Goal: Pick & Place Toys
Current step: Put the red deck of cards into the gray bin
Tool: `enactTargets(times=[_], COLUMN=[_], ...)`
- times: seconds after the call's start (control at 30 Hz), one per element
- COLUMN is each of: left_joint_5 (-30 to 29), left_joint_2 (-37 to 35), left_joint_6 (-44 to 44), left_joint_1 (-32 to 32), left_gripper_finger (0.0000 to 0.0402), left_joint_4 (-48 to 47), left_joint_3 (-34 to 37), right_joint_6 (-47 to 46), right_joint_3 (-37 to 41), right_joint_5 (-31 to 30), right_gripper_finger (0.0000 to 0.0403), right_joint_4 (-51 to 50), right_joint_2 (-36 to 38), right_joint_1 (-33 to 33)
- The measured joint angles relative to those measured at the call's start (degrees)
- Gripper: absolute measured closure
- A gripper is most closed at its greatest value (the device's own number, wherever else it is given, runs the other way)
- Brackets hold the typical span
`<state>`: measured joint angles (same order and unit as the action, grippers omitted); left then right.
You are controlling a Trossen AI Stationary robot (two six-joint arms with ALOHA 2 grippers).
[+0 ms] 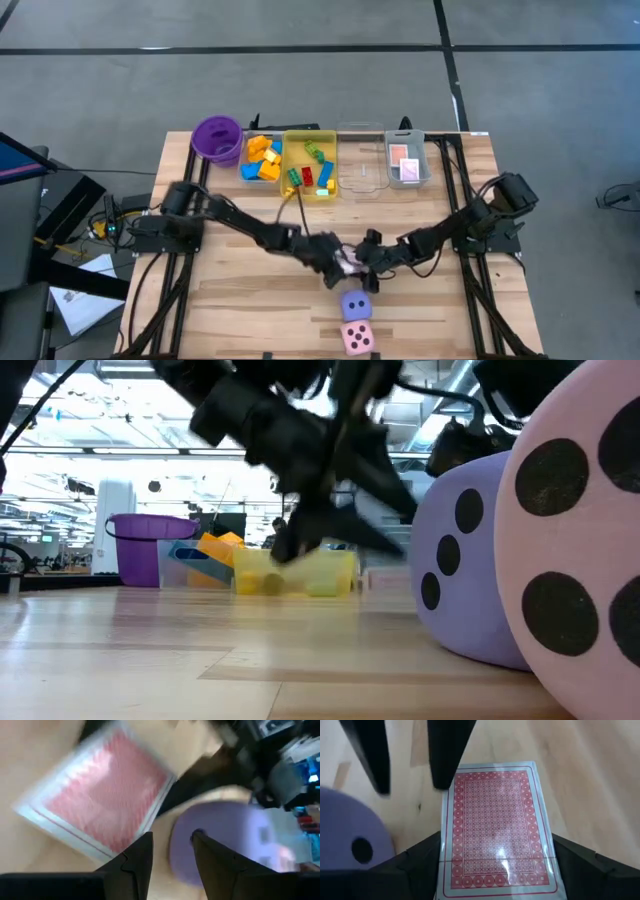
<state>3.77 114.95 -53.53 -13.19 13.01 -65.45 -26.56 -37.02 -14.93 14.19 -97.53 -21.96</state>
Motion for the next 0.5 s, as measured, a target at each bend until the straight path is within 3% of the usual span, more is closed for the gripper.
enactTargets(times=[0.1,0.23,0.5], left_joint_5=[3.59,4.06,-0.46], left_joint_2=[-5.64,-15.92,-40.36], left_joint_6=[3.76,12.97,33.06], left_joint_1=[2.56,5.95,13.76], left_gripper_finger=[0.0266,0.0266,0.0266], left_joint_4=[-4.73,-12.27,-23.1], left_joint_3=[0.0,0.0,-0.04], right_joint_6=[-0.11,-1.47,-3.38], right_joint_3=[-1.84,-5.61,-17.8], right_joint_5=[-0.72,-1.08,-2.16], right_gripper_finger=[0.0099,0.0089,0.0096], right_joint_4=[-3.5,-8.68,-14.2], right_joint_2=[1.37,2.96,3.62], right_joint_1=[0.06,1.02,6.46])
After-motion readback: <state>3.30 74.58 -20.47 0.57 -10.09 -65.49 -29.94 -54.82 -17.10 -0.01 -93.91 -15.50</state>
